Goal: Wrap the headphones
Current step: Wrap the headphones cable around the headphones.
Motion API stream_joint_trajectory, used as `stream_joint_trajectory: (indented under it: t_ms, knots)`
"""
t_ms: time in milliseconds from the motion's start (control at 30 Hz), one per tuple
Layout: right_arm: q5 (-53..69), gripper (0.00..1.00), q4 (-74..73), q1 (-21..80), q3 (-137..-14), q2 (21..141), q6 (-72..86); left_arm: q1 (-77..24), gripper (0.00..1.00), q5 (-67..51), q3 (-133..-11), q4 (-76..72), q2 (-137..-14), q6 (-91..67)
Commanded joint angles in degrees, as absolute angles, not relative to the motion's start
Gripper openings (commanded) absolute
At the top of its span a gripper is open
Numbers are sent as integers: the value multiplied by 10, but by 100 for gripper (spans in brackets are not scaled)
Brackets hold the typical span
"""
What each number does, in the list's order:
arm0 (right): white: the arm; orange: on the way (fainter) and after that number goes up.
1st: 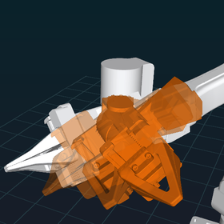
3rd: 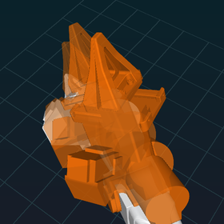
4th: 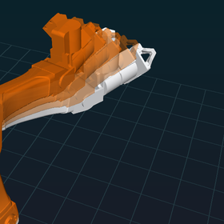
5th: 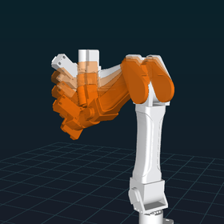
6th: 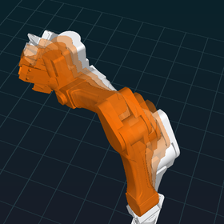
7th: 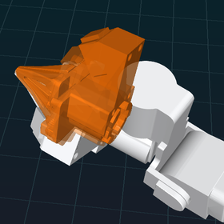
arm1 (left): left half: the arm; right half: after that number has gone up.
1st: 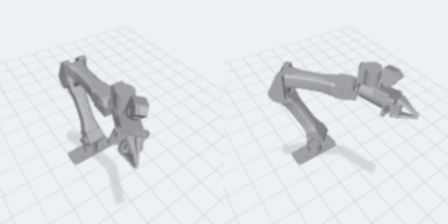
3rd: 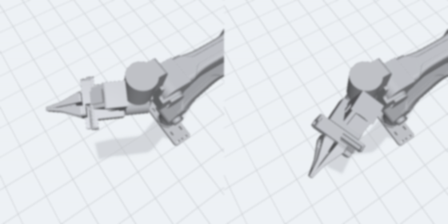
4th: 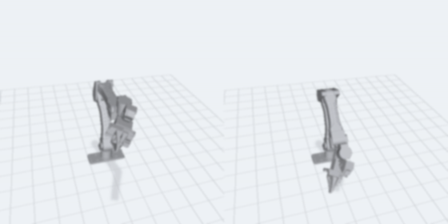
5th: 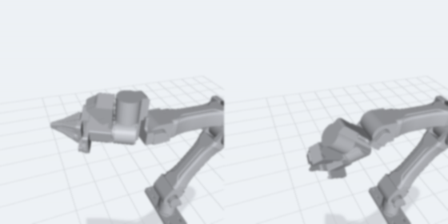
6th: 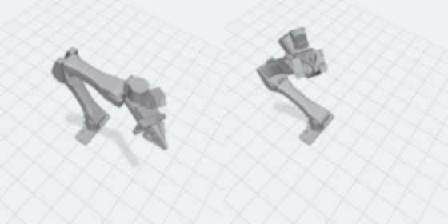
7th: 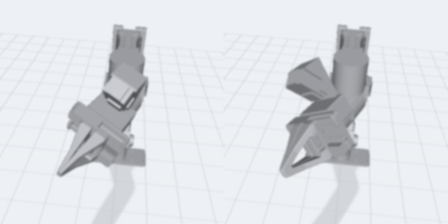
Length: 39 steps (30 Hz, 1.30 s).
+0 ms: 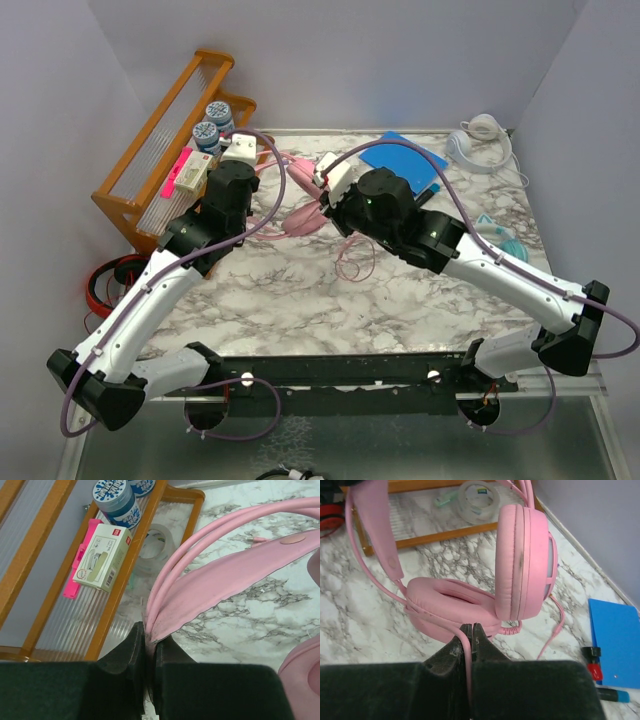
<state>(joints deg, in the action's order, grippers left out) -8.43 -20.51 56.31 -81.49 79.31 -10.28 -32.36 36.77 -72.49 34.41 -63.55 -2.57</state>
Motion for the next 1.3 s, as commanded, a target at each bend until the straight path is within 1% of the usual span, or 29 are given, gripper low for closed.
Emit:
stream_joint_trajectory:
  t_ms: [0, 100, 233, 500, 567, 667, 767, 867, 967, 1133, 1267]
  knots:
    - [-180, 5, -210, 567, -832, 796, -159, -326, 0, 405, -721, 358, -608, -3]
    - [-215, 6, -199, 567, -825, 799, -174, -329, 0, 379, -730, 374, -612, -3]
    - [-262, 14, -169, 567, -812, 803, -199, -334, 0, 356, -735, 390, -624, -3]
    - [-326, 15, -86, 567, -766, 794, -242, -336, 0, 316, -747, 414, -631, -12]
    - [-335, 18, -55, 566, -753, 793, -256, -337, 0, 289, -752, 427, -633, -11]
    - [-335, 20, -30, 556, -745, 796, -266, -339, 0, 245, -757, 446, -635, -12]
    - [-287, 22, -32, 519, -747, 799, -239, -342, 0, 210, -760, 461, -631, -16]
    - [-166, 23, -49, 460, -748, 798, -181, -342, 0, 173, -766, 471, -624, -23]
    - [-84, 25, -39, 416, -739, 802, -137, -342, 0, 108, -771, 475, -614, -29]
    - [-29, 25, -28, 396, -727, 826, -97, -342, 0, -36, -794, 478, -612, -59]
    - [3, 25, -6, 372, -694, 821, -57, -342, 0, -93, -837, 506, -634, -95]
